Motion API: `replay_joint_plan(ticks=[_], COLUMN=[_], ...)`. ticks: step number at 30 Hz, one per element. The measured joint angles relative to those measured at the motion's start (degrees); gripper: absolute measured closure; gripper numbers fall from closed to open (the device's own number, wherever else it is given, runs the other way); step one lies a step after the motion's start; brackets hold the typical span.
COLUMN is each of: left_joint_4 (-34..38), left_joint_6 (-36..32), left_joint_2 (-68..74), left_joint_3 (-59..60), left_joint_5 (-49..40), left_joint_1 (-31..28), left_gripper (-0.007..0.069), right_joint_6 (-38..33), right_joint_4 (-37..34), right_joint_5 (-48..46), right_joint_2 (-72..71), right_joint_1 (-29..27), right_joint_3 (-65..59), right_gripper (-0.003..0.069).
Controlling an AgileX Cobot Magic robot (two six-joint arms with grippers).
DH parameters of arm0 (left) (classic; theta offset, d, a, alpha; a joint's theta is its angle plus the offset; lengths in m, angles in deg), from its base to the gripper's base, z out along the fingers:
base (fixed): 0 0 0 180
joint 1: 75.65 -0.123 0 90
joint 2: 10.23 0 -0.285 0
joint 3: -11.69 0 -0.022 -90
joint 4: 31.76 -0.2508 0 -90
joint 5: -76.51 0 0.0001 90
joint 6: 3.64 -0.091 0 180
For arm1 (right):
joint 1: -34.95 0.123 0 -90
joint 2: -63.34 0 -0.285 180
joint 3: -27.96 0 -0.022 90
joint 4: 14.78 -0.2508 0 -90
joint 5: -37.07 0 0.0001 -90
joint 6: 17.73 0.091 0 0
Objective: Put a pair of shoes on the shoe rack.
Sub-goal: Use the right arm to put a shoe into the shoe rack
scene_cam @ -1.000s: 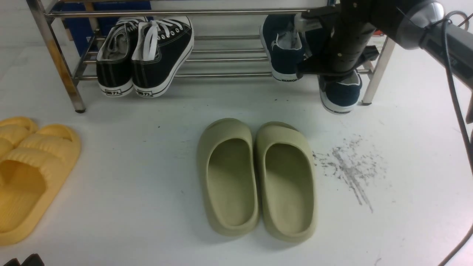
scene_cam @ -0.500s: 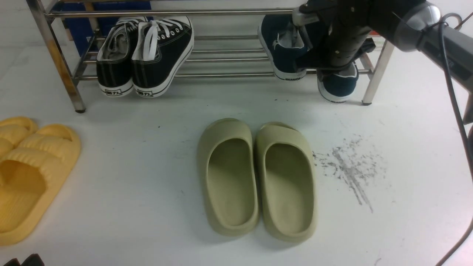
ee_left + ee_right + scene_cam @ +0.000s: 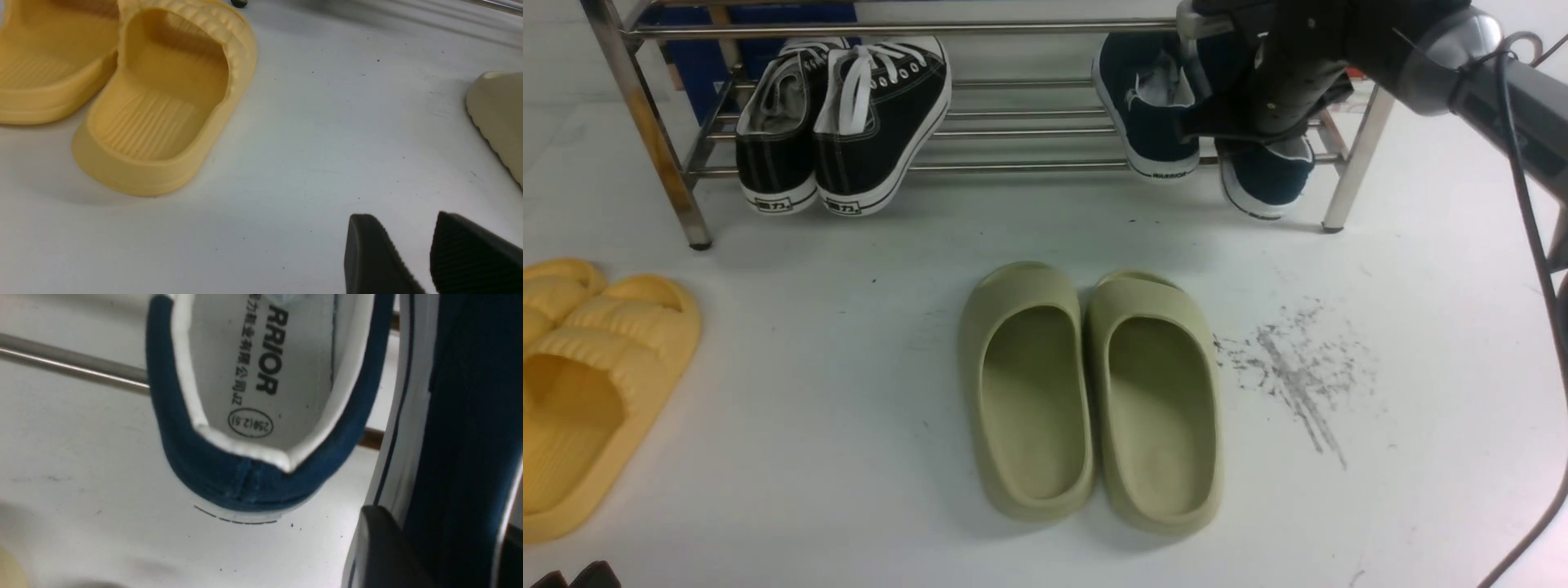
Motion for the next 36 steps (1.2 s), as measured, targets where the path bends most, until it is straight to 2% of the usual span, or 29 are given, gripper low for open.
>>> replay_joint_plan(ticks=[3, 7, 15, 30, 36], left_joint_4=[0.0, 0.0, 0.0, 0.0, 0.0], left_joint_6=[0.0, 0.0, 0.0, 0.0, 0.0], left_joint_2=[0.0, 0.0, 0.0, 0.0, 0.0], left_joint_3=[0.0, 0.0, 0.0, 0.0, 0.0], left_joint_5=[0.0, 0.0, 0.0, 0.0, 0.0], left_joint_1=[0.0, 0.0, 0.0, 0.0, 0.0], left_gripper=[0.0386, 0.0386, 0.0386, 0.0386, 0.0386], right_joint_6=[0.0, -1.11, -3.03, -1.23, -1.27], right_joint_4=[-2.31, -4.73, -5.14, 0.73, -2.38], right_joint_5=[-1.06, -3.63, -10.42, -7.64, -11.21], right_joint_2=[0.0, -0.01, -0.12, -0.12, -0.64], right_joint_1=[0.0, 0.0, 0.0, 0.0, 0.0], right_joint_3=[1.01, 2.51, 4.57, 4.57, 5.0], right_gripper=[0.0287, 0.0269, 0.029, 0.0298, 0.0312])
